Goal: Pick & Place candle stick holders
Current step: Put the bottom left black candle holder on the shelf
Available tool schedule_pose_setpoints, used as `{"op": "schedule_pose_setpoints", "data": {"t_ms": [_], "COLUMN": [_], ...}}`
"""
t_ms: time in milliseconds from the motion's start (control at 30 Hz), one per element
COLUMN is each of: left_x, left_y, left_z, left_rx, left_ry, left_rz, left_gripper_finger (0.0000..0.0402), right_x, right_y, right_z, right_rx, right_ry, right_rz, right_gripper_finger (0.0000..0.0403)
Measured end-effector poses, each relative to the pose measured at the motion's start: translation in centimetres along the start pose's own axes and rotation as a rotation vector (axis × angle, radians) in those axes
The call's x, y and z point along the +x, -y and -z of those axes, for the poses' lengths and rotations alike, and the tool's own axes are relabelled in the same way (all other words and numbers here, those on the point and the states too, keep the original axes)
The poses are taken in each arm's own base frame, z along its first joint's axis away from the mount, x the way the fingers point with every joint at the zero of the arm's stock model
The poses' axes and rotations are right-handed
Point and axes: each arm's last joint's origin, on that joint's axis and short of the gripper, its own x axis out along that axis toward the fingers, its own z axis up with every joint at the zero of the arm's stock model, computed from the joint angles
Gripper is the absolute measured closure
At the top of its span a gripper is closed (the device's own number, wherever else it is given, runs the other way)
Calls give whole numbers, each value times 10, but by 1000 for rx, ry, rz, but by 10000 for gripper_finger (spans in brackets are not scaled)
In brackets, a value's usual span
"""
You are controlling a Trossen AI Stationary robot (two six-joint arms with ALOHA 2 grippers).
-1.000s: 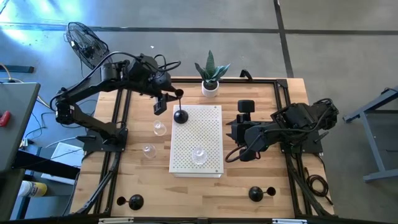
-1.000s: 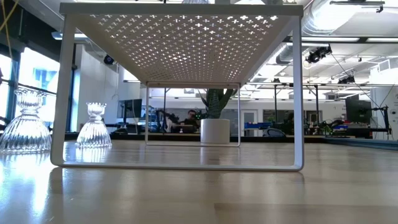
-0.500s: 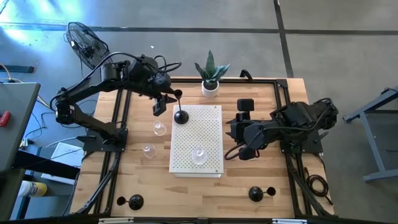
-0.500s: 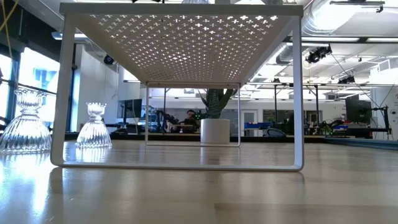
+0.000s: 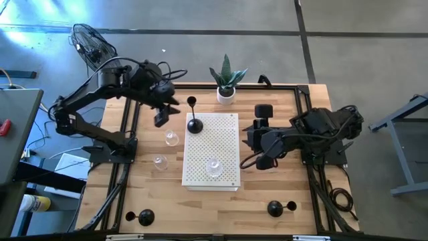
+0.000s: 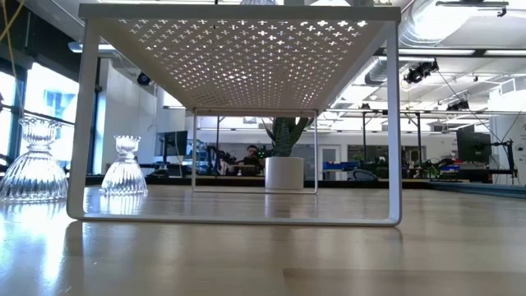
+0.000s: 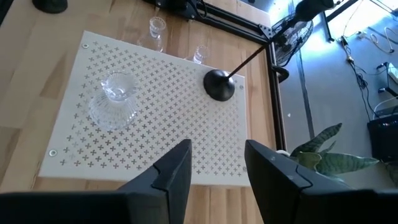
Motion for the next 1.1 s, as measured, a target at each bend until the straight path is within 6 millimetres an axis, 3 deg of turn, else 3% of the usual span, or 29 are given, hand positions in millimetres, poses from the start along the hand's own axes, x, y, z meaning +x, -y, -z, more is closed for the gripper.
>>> {"op": "schedule_pose_setpoints", "data": {"t_ms": [300, 500, 1100], "left_x": [-25, -40, -50], "left_y": [16, 33, 103], "left_z": [33, 46, 75], "left_rx": [-140, -161, -484], "left_ry": [-235, -304, -515], "left_rz": [398, 469, 256], "left_gripper_finger": [243, 243, 243], "right_x": [2, 6, 11], "right_y": [3, 10, 17], "right_z": [0, 0, -7], "right_rx": [-9, -3, -49], "right_ry": [-4, -10, 48], "right_rz": [6, -31, -95], "right_gripper_finger": [261, 261, 261]}}
